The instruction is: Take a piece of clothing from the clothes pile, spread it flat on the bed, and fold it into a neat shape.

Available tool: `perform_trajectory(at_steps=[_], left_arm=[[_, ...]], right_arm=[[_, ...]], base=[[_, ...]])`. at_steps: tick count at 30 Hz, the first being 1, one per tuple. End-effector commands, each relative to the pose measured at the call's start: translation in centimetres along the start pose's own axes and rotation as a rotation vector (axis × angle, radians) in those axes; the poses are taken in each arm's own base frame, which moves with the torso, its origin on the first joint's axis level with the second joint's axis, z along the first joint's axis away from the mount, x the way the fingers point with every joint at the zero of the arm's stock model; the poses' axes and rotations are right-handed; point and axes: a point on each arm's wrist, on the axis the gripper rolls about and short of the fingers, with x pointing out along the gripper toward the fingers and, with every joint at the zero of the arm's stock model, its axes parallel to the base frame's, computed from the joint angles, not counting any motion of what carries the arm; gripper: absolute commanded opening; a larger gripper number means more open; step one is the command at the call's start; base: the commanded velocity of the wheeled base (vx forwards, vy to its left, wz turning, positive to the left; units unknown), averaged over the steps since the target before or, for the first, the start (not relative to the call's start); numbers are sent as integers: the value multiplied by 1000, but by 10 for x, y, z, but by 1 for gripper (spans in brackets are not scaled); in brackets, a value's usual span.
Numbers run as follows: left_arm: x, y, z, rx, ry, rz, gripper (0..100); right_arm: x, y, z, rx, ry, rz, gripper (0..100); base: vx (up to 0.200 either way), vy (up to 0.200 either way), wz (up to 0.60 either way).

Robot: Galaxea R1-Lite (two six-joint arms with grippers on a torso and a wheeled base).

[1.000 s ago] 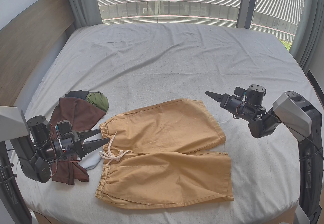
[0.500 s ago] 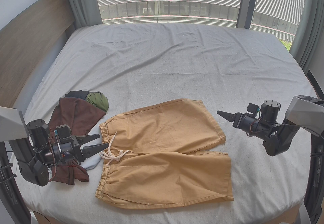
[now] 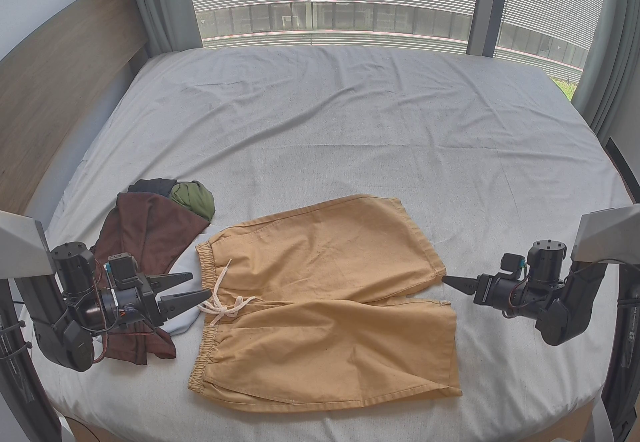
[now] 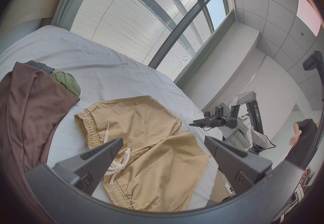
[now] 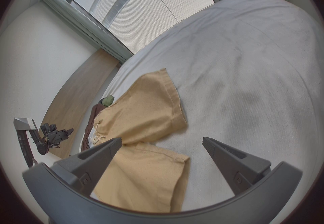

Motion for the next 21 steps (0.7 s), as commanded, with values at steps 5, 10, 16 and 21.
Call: perform_trajectory(at_steps=[5, 10, 16, 21], left_arm=[[1, 1, -4, -14, 9, 2, 100], [1, 2, -5, -15, 12, 1, 100], [1, 1, -4, -12, 10, 0, 100], [1, 1, -4, -12, 11, -1, 100]], right_arm=[[4, -18, -34, 71, 108, -50, 100], [8, -23, -40, 90, 122, -59, 100], [7, -21, -38, 115, 126, -63, 100], [8, -20, -39, 114, 130, -60, 100]], base=[[0, 0, 0], [0, 0, 0], [0, 0, 0], [0, 0, 0]])
